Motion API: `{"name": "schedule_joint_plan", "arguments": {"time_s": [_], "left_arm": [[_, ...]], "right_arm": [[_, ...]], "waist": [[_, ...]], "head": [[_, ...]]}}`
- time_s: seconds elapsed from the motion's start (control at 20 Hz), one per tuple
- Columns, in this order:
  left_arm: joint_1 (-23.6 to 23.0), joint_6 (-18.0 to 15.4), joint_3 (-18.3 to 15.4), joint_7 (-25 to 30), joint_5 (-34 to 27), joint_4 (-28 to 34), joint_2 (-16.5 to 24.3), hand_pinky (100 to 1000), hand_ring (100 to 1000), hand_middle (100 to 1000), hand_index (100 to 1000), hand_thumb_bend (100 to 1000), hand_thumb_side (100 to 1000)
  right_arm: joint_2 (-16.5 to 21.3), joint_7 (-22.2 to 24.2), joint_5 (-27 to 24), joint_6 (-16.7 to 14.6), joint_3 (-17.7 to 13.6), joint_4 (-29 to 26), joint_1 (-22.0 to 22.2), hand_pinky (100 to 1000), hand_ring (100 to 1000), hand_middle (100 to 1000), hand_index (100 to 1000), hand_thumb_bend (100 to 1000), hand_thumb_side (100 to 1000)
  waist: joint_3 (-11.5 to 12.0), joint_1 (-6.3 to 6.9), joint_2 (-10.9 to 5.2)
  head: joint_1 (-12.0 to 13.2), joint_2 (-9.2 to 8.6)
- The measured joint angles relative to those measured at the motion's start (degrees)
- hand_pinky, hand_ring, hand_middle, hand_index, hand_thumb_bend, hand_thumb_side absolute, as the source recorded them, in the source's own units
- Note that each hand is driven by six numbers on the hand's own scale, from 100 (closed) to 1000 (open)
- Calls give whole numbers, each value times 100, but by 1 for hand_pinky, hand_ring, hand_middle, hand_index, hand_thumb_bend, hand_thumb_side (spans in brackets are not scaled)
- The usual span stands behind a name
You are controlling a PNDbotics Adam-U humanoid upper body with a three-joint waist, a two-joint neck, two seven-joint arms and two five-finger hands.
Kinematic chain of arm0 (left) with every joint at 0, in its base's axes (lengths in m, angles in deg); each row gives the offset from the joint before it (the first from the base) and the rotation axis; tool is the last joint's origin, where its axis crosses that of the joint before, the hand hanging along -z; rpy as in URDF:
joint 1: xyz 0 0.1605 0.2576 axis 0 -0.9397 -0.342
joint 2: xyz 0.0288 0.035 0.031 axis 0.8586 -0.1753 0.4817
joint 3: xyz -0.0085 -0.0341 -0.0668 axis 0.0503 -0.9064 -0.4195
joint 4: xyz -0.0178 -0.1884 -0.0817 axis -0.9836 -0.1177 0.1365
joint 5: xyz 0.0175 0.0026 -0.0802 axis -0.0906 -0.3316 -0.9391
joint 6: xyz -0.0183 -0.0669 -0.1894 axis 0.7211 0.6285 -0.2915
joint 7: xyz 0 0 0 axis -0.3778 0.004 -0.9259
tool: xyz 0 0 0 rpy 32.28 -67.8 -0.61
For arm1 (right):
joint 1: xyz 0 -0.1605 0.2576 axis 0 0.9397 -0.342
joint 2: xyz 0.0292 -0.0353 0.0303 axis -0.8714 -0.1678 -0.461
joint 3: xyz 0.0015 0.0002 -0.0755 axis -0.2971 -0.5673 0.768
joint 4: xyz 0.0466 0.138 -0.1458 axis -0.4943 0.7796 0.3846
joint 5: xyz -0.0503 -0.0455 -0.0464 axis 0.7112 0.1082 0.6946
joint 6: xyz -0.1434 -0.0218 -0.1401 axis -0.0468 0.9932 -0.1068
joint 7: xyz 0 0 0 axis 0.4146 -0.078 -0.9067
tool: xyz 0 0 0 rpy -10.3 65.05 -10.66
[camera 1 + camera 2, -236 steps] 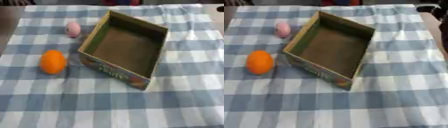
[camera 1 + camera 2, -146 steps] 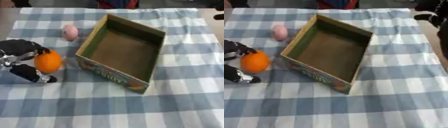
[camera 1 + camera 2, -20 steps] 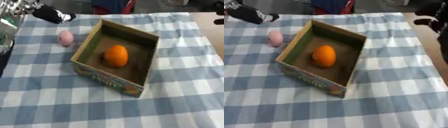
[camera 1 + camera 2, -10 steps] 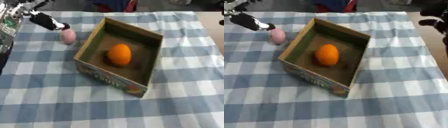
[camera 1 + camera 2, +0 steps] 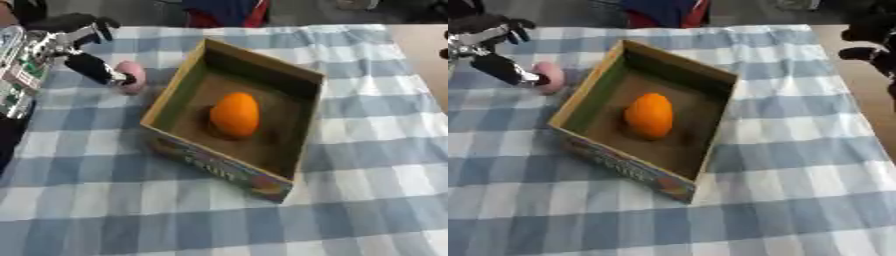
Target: Pick up objects on the table and place them in the box.
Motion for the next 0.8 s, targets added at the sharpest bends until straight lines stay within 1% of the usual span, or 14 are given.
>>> {"name": "schedule_joint_plan", "arguments": {"time_s": [0.05, 0.25, 0.3, 0.4, 0.6, 0.8], "left_arm": [[7, 19, -2, -6, 0, -55, 0, 420, 835, 808, 1000, 537, 383], [11, 100, -6, -33, 81, -256, -35, 409, 829, 809, 1000, 439, 294], [11, 112, -9, -40, 99, -296, -51, 408, 828, 809, 1000, 435, 291], [17, 128, -21, -51, 112, -362, -76, 395, 820, 807, 997, 378, 230], [36, 147, -35, -59, 55, -434, -109, 387, 816, 807, 985, 366, 224], [58, 174, -35, -41, 17, -498, -149, 371, 807, 804, 960, 335, 203]], "right_arm": [[8, 8, 6, -2, 0, 1, -1, 691, 745, 645, 870, 100, 1000], [26, 23, 26, 0, 0, 1, -9, 691, 745, 644, 870, 100, 1000], [26, 24, 27, 0, 0, 2, -18, 691, 745, 644, 870, 100, 1000], [30, 32, 29, -4, 0, 2, -29, 691, 745, 644, 870, 100, 1000], [34, 47, 34, -15, 0, 2, -48, 691, 745, 644, 870, 100, 1000], [40, 51, 36, -17, 0, 3, -49, 691, 745, 644, 870, 100, 1000]], "waist": [[-13, 0, 19], [-39, 27, 82], [-49, 28, 96], [-54, 28, 115], [-55, 28, 152], [-71, 29, 169]], "head": [[2, -21], [5, -57], [5, -72], [5, -77], [5, -80], [7, -86]]}}
